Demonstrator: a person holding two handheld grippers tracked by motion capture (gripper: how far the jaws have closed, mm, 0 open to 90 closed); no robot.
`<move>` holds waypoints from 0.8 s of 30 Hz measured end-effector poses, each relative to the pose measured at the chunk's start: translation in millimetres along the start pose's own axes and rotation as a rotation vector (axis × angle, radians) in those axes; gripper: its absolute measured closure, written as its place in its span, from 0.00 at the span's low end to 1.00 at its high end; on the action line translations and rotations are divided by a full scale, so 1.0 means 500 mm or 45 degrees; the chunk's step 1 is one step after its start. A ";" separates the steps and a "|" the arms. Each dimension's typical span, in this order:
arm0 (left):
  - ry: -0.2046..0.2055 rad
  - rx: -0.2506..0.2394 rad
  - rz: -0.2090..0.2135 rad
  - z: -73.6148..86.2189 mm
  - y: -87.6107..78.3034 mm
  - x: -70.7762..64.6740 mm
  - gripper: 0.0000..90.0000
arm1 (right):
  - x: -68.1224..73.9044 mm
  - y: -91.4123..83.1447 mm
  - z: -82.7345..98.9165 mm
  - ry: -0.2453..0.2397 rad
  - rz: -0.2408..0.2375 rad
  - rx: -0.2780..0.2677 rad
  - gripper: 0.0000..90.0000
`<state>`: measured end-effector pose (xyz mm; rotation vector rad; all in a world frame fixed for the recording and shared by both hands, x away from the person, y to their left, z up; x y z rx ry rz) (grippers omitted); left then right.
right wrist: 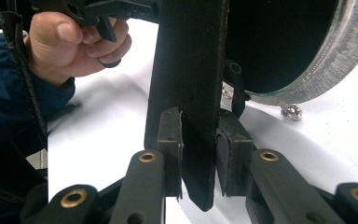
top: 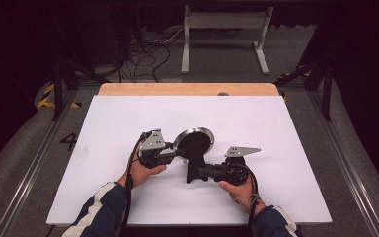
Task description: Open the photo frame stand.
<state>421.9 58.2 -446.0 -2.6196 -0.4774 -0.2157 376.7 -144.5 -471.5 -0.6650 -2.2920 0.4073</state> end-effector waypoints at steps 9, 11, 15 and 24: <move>0.052 0.145 0.052 0.034 0.036 -0.017 0.73 | 0.011 0.002 0.010 -0.034 0.016 0.037 0.84; 0.058 0.183 0.066 0.044 0.043 -0.018 0.73 | 0.013 0.003 0.011 -0.045 0.022 0.044 0.84; 0.058 0.221 0.063 0.056 0.049 -0.017 0.80 | 0.014 0.003 0.012 -0.061 0.034 0.046 0.84; 0.119 0.268 0.003 0.051 0.051 -0.024 0.79 | 0.015 0.002 0.012 -0.071 0.048 0.048 0.84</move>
Point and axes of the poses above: each handheld gripper's, and its own axes: y roughly forward along the jaws, z roughly out of its underside, x roughly to its left, the point moved 5 cm from there along y, roughly forward along the jaws, and after that the axes turned 13 degrees about y, right-handed, at the moved point
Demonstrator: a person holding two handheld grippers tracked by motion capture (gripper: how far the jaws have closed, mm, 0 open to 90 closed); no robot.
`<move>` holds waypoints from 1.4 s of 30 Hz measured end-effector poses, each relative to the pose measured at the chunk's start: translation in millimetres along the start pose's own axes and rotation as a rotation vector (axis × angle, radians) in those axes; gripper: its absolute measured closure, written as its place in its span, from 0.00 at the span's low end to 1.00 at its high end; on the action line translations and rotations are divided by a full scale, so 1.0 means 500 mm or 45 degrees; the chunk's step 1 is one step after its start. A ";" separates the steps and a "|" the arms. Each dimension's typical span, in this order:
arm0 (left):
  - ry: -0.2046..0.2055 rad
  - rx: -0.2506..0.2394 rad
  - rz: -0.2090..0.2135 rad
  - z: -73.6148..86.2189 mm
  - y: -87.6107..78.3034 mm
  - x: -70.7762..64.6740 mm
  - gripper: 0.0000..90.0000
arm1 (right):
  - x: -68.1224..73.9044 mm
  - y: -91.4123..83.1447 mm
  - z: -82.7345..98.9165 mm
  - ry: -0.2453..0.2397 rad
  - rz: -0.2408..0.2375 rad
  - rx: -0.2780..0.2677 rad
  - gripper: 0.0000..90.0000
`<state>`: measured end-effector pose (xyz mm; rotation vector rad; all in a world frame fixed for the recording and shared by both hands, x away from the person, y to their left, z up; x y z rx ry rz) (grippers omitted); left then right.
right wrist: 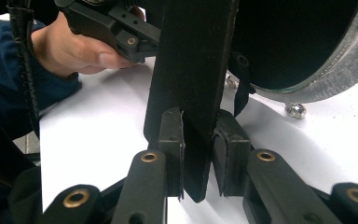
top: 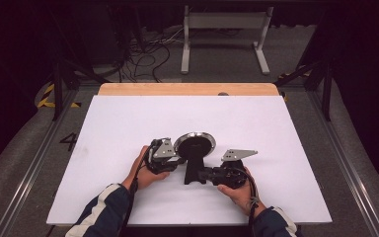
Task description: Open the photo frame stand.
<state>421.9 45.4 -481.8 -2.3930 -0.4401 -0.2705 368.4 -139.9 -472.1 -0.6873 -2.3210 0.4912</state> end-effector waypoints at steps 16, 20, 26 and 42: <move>-0.026 0.027 -0.093 0.001 0.012 0.015 0.78 | -0.002 0.007 0.004 0.003 0.031 0.016 0.84; -0.038 0.029 -0.103 0.001 0.017 0.018 0.78 | -0.003 0.008 0.004 0.010 0.037 0.019 0.84; -0.041 0.039 -0.119 -0.004 0.026 0.026 0.78 | -0.011 0.009 0.004 0.024 0.068 0.022 0.84; -0.056 0.025 -0.134 -0.009 0.047 0.040 0.77 | -0.026 0.008 0.005 0.040 0.106 0.010 0.84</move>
Point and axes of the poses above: each handheld gripper's, and its own axes: y roughly forward along the jaws, z roughly out of its underside, x roughly to its left, the point moved 5 cm from there along y, roughly forward along the jaws, and after that the axes turned 13 degrees about y, right-handed, at the moved point
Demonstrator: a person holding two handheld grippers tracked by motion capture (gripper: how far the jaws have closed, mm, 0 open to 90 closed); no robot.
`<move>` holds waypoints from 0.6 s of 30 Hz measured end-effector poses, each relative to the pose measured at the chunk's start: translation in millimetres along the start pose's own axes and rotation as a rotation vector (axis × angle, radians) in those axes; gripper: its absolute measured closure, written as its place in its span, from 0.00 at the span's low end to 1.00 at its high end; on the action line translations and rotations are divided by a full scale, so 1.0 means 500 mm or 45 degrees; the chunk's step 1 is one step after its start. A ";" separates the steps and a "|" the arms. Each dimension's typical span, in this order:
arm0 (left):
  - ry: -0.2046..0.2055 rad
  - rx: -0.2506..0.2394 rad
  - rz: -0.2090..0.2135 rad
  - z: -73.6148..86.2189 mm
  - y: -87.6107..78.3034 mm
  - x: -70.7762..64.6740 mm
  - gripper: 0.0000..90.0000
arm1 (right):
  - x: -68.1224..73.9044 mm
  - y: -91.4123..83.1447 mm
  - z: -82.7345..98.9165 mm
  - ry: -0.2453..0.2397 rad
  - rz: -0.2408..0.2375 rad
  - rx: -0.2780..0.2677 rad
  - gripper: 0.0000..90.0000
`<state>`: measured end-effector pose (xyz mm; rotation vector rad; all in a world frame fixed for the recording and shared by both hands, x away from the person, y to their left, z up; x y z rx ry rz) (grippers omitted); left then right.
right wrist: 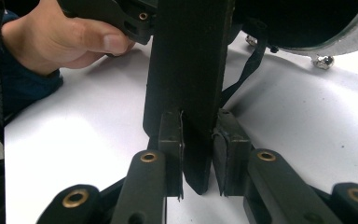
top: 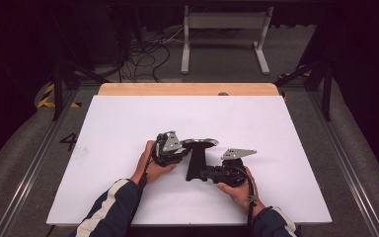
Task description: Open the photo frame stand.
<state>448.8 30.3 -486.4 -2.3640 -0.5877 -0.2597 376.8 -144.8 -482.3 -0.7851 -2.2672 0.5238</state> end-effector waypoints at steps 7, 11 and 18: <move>-0.042 -0.011 0.011 0.005 0.000 0.005 0.76 | -0.007 -0.010 -0.002 0.007 0.020 -0.016 0.88; -0.060 0.002 -0.005 0.009 -0.007 0.009 0.71 | -0.006 -0.010 -0.002 -0.005 0.028 -0.011 0.88; -0.063 -0.013 -0.012 0.013 -0.030 0.013 0.72 | -0.008 -0.016 0.001 0.006 0.033 -0.013 0.90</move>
Point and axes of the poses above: each handheld gripper's, and its own axes: y roughly forward along the jaws, z roughly out of its underside, x roughly to its left, the point moved 5 cm from there along y, roughly forward along the jaws, and after that the axes turned 13 degrees about y, right-handed, at the moved point
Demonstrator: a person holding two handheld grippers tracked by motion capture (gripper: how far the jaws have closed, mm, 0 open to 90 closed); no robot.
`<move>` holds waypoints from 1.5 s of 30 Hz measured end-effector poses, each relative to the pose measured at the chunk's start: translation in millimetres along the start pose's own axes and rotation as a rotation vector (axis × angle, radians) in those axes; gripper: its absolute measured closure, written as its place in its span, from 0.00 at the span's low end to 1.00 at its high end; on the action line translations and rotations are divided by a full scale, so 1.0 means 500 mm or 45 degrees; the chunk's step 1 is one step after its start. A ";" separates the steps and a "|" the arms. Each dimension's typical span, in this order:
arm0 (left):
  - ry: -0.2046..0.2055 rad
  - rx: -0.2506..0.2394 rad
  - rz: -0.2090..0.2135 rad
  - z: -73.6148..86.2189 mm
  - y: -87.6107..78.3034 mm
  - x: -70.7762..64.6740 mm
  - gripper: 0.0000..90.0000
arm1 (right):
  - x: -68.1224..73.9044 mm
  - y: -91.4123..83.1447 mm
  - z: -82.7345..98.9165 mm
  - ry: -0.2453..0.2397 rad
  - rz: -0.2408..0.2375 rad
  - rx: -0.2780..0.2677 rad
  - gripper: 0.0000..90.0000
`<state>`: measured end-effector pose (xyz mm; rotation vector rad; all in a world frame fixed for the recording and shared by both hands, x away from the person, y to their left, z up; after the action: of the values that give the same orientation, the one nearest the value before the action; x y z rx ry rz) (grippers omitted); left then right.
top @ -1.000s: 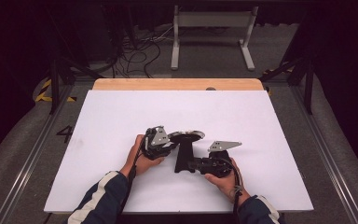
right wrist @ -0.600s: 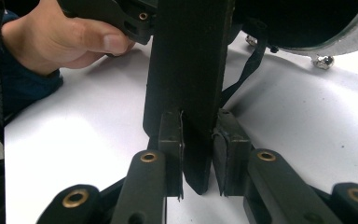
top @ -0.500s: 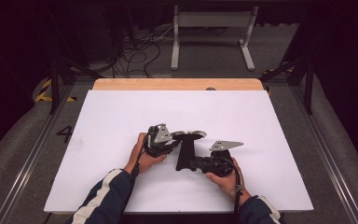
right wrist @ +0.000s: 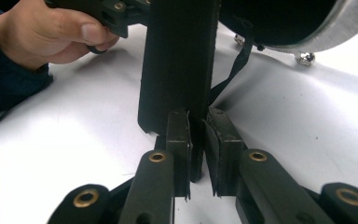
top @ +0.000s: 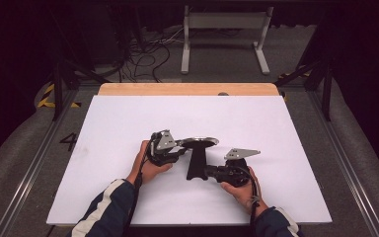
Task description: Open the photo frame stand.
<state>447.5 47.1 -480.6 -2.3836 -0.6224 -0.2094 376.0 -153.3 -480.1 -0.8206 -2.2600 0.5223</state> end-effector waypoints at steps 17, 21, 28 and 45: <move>0.053 -0.015 0.027 0.009 -0.095 -0.013 0.73 | 0.002 -0.033 -0.006 -0.207 0.193 -0.032 0.89; 0.062 -0.021 0.037 0.011 -0.113 -0.018 0.72 | 0.013 -0.039 -0.006 -0.251 0.215 -0.038 0.90; 0.081 -0.034 0.045 0.031 -0.146 -0.031 0.80 | 0.032 -0.056 -0.013 -0.270 0.207 -0.094 1.00; -0.019 -0.191 0.006 -0.025 -0.136 -0.004 0.70 | 0.090 -0.020 -0.014 -0.313 0.184 -0.157 1.00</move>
<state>413.0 83.8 -433.3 -2.5324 -0.6273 -0.2440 350.7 -128.9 -449.5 -1.0367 -2.4898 0.5814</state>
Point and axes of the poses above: each handheld gripper's, and its own axes: y roughly forward along the jaws, z roughly out of its underside, x roughly to its left, the point moved 5 cm from there along y, roughly forward along the jaws, and after that the axes turned 13 degrees about y, right-handed, at the moved point
